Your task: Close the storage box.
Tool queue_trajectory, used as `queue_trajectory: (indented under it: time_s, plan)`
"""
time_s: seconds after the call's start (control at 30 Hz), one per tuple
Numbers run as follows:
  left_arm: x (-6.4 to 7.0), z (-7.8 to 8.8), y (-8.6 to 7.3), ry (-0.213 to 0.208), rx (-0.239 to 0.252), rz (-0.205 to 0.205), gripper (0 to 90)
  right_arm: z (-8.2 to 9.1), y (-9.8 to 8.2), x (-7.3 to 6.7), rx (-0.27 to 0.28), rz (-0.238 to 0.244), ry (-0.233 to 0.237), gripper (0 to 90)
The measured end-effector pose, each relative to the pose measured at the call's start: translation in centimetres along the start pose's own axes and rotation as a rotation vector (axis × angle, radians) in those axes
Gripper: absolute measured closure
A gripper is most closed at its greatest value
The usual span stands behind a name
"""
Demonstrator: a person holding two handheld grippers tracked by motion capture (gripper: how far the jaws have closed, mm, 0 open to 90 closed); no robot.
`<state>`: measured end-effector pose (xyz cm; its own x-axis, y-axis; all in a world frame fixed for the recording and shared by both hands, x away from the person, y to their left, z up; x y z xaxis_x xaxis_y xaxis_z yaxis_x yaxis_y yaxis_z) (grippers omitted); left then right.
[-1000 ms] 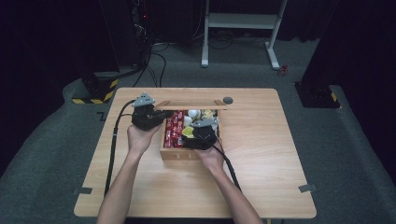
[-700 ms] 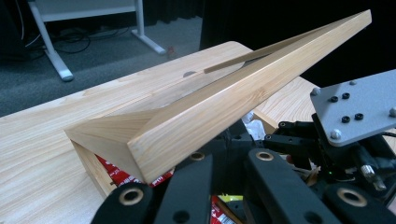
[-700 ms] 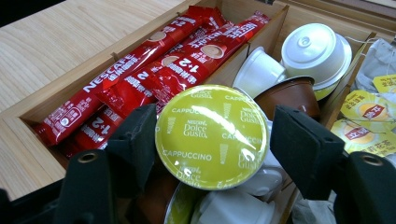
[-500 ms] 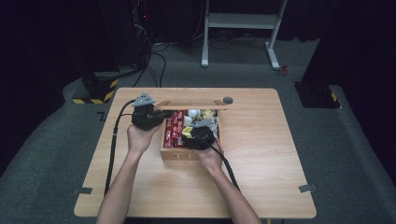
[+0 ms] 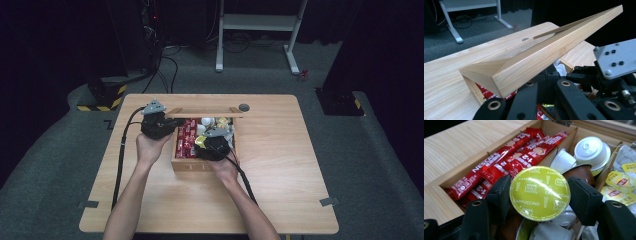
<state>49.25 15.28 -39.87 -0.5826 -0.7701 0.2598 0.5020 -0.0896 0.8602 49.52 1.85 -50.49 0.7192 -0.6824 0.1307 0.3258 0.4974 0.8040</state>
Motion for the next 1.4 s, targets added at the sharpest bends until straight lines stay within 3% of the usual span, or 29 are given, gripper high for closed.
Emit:
queue_trajectory:
  time_s: [0.47,0.83,1.4]
  plan:
    - [0.0,0.0,0.0,-0.001,0.005,0.004,90.0,2.3,0.4,0.8,0.032,-0.036,0.018,37.9]
    - [0.0,0.0,-0.1,-0.007,0.002,0.006,90.0,3.9,0.2,2.4,0.049,-0.081,0.018,38.0]
    - [0.1,0.1,-0.2,-0.001,-0.003,-0.005,90.0,6.6,-0.5,4.3,0.063,-0.089,0.002,38.0]
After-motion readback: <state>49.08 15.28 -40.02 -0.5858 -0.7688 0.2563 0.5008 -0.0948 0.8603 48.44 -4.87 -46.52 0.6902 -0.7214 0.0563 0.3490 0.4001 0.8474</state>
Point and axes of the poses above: each handheld gripper's, and its own axes: z roughly backward along the jaws, y roughly out of its top, x roughly to its right, the point moved 7 cm from there along -z, roughly forward along the jaws, and after that the axes turned 9 degrees about z, right-handed, at the moved point
